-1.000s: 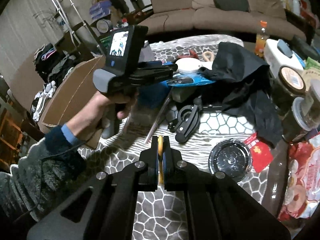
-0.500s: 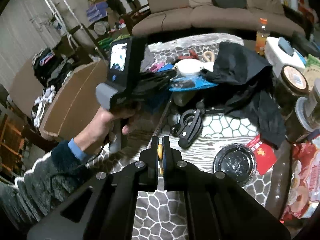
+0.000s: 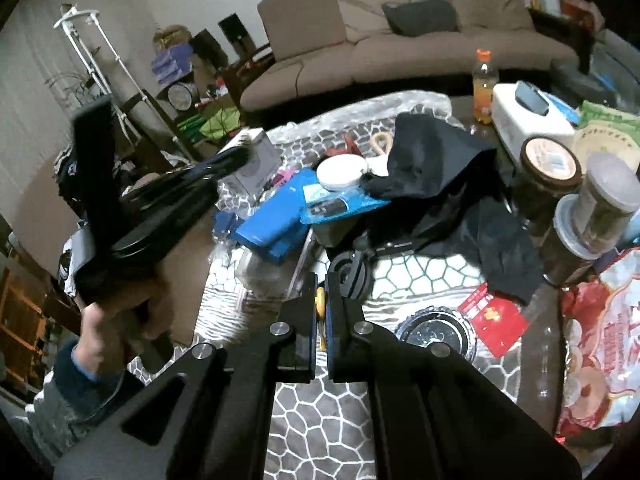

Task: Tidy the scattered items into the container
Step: 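Carry the tag in the left tool and brush in the right tool to the cardboard box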

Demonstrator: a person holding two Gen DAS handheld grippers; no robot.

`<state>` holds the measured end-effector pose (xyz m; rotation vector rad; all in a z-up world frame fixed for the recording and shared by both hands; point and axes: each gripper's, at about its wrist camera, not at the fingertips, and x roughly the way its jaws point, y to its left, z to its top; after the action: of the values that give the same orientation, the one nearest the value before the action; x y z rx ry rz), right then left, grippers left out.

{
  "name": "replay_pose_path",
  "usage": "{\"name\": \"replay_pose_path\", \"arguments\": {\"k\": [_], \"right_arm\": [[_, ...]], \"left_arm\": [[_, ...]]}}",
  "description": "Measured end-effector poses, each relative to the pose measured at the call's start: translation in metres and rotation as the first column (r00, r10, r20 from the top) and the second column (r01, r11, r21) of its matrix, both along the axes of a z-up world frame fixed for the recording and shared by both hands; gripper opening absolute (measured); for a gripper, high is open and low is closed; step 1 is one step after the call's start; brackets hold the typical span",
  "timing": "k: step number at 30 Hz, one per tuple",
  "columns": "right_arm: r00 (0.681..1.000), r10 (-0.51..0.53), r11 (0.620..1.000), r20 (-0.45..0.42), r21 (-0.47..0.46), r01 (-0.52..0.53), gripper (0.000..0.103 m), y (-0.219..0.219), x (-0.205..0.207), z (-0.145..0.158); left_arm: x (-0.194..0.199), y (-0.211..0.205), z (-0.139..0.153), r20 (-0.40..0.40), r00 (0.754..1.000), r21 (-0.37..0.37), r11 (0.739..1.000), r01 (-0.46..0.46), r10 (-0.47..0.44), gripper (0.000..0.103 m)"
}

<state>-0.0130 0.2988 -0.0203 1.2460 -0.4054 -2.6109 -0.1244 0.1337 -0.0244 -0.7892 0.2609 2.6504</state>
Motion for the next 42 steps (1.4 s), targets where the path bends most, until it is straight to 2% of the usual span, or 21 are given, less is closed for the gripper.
{"name": "replay_pose_path", "arguments": {"k": [2, 8, 16, 22, 28, 33, 36, 39, 42], "right_arm": [[1.000, -0.001, 1.000, -0.021, 0.008, 0.001, 0.004, -0.002, 0.003, 0.004], [0.997, 0.011, 1.000, -0.072, 0.011, -0.010, 0.004, -0.013, 0.008, 0.016], [0.991, 0.041, 0.997, -0.131, 0.067, -0.033, 0.004, -0.038, 0.015, 0.028], [0.985, 0.028, 0.995, -0.172, 0.104, -0.010, 0.004, -0.049, 0.021, 0.035], [0.987, -0.010, 0.993, -0.158, 0.113, 0.028, 0.004, -0.051, 0.020, 0.031], [0.976, -0.041, 0.993, -0.212, 0.099, 0.063, 0.004, -0.056, 0.019, 0.039], [0.971, -0.024, 0.995, -0.239, 0.084, 0.045, 0.004, -0.066, 0.017, 0.045], [0.945, 0.031, 0.999, -0.324, 0.023, -0.025, 0.004, -0.080, 0.022, 0.053], [0.910, 0.099, 0.995, -0.402, 0.032, -0.094, 0.004, -0.098, 0.031, 0.062]], "left_arm": [[0.013, -0.008, 0.008, -0.020, 0.999, -0.023, 0.999, -0.028, 0.027, 0.004], [0.040, -0.051, 0.021, -0.012, 0.991, -0.029, 0.991, -0.130, 0.130, 0.004], [0.074, -0.102, 0.026, 0.009, 0.977, 0.008, 0.977, -0.214, 0.213, 0.004], [0.090, -0.122, 0.034, 0.007, 0.975, 0.023, 0.975, -0.222, 0.222, 0.004], [0.104, -0.132, 0.041, -0.023, 0.978, 0.010, 0.978, -0.208, 0.208, 0.004], [0.105, -0.150, 0.043, -0.025, 0.971, 0.016, 0.971, -0.239, 0.240, 0.004], [0.107, -0.162, 0.044, -0.028, 0.965, 0.021, 0.965, -0.260, 0.261, 0.004], [0.107, -0.176, 0.045, -0.025, 0.959, 0.028, 0.959, -0.282, 0.283, 0.004], [0.105, -0.189, 0.045, -0.013, 0.953, 0.032, 0.953, -0.301, 0.302, 0.004]]}}
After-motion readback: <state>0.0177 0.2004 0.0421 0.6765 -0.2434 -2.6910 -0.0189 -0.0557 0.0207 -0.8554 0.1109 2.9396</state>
